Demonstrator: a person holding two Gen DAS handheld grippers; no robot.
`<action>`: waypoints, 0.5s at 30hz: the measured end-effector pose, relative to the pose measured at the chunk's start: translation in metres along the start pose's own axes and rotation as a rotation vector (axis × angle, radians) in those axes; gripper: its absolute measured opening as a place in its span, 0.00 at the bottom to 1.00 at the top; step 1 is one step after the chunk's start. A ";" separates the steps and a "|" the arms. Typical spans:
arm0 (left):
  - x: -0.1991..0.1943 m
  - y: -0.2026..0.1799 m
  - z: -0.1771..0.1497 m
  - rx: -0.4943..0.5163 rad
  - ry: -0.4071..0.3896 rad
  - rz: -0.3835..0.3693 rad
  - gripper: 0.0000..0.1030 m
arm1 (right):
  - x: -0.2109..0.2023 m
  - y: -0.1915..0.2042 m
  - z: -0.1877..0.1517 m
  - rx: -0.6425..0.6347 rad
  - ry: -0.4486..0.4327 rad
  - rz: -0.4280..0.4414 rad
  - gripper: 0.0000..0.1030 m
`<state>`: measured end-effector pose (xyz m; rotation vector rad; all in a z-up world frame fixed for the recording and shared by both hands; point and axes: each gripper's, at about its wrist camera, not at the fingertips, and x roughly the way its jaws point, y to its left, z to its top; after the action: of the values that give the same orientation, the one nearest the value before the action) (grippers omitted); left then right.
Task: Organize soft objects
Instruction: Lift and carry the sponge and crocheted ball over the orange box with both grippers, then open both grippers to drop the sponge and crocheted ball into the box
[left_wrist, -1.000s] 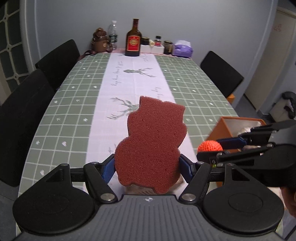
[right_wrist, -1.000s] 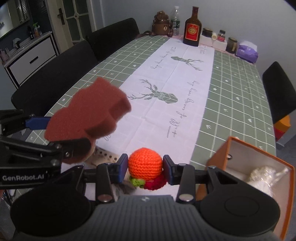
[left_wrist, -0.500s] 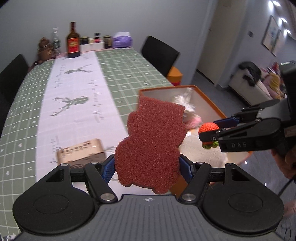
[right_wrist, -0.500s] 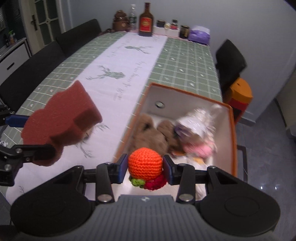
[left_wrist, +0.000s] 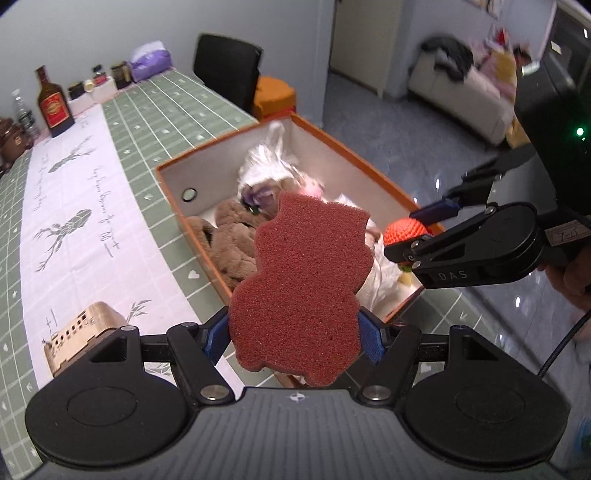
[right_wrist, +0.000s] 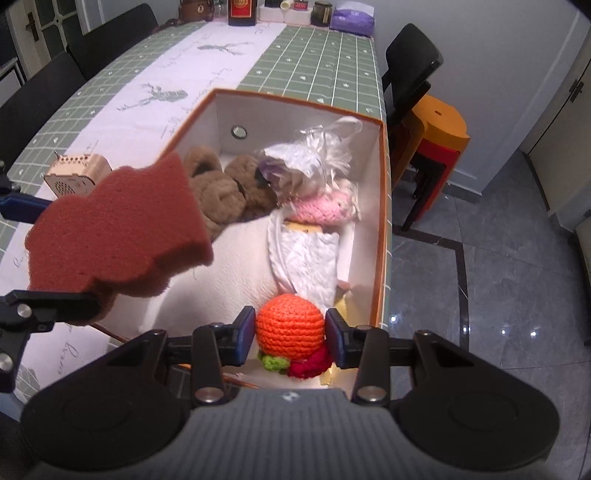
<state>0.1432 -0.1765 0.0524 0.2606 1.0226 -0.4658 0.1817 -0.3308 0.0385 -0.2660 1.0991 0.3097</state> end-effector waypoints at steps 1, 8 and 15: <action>0.005 -0.002 0.003 0.012 0.021 0.012 0.78 | 0.003 -0.001 -0.001 -0.005 0.008 -0.001 0.40; 0.030 -0.008 0.026 0.009 0.098 0.111 0.78 | 0.019 -0.007 -0.003 -0.011 0.019 0.020 0.39; 0.047 -0.018 0.022 0.097 0.144 0.183 0.85 | 0.019 -0.011 -0.004 -0.008 -0.001 0.030 0.49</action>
<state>0.1712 -0.2136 0.0235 0.4758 1.1060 -0.3347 0.1903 -0.3405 0.0202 -0.2570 1.1017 0.3408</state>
